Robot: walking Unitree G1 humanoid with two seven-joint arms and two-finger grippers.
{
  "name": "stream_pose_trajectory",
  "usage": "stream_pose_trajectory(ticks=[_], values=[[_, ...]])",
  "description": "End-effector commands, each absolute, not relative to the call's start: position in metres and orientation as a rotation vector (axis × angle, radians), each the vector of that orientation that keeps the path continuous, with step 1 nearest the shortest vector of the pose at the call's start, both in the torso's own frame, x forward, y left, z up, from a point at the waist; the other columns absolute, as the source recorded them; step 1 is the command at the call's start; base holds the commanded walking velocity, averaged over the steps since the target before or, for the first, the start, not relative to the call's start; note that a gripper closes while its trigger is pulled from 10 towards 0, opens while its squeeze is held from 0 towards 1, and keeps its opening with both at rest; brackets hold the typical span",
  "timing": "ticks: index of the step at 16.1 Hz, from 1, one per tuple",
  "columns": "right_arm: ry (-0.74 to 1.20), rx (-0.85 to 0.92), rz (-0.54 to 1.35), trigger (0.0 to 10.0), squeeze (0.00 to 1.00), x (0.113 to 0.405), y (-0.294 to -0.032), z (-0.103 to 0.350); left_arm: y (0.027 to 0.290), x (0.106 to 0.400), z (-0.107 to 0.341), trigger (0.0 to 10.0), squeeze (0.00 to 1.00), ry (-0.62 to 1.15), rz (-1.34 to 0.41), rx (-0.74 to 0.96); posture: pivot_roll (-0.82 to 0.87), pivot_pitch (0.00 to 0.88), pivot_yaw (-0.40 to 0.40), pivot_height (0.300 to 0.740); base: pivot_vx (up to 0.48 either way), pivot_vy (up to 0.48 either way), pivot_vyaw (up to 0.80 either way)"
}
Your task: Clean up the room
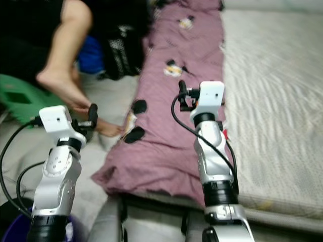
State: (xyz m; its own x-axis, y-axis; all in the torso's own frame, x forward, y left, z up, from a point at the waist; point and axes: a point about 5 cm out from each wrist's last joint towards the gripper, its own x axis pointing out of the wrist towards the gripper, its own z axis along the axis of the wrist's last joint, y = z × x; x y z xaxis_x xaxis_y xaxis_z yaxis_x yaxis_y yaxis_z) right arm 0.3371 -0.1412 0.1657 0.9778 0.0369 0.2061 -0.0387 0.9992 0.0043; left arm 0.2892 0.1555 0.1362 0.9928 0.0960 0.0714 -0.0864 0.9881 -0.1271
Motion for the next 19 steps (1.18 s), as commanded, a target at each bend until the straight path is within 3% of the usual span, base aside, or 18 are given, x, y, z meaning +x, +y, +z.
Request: stream_pose_trajectory(ticks=[1,9,14,19], values=[[-0.199,0.01,0.042,10.0,0.0,0.338,-0.138,0.162,0.159,0.29,0.133,10.0,0.0,-0.067,0.1,-0.115,0.03,0.0,0.07,0.685,0.0,0.0,0.0],[-0.189,-0.029,0.03,10.0,0.0,0.334,-0.144,0.15,0.154,0.285,0.125,10.0,0.0,-0.05,0.069,-0.105,0.03,0.0,0.069,0.685,0.0,0.0,0.0],[-0.189,-0.046,0.038,10.0,0.0,0.335,-0.144,0.147,0.154,0.285,0.123,10.0,0.0,-0.042,0.079,-0.104,0.03,0.0,0.064,0.735,0.0,0.0,0.0],[-0.185,-0.05,0.02,10.0,0.0,0.336,-0.146,0.147,0.153,0.287,0.12,10.0,0.0,-0.025,0.106,-0.106,0.02,0.0,0.067,0.74,0.0,0.0,0.0]])
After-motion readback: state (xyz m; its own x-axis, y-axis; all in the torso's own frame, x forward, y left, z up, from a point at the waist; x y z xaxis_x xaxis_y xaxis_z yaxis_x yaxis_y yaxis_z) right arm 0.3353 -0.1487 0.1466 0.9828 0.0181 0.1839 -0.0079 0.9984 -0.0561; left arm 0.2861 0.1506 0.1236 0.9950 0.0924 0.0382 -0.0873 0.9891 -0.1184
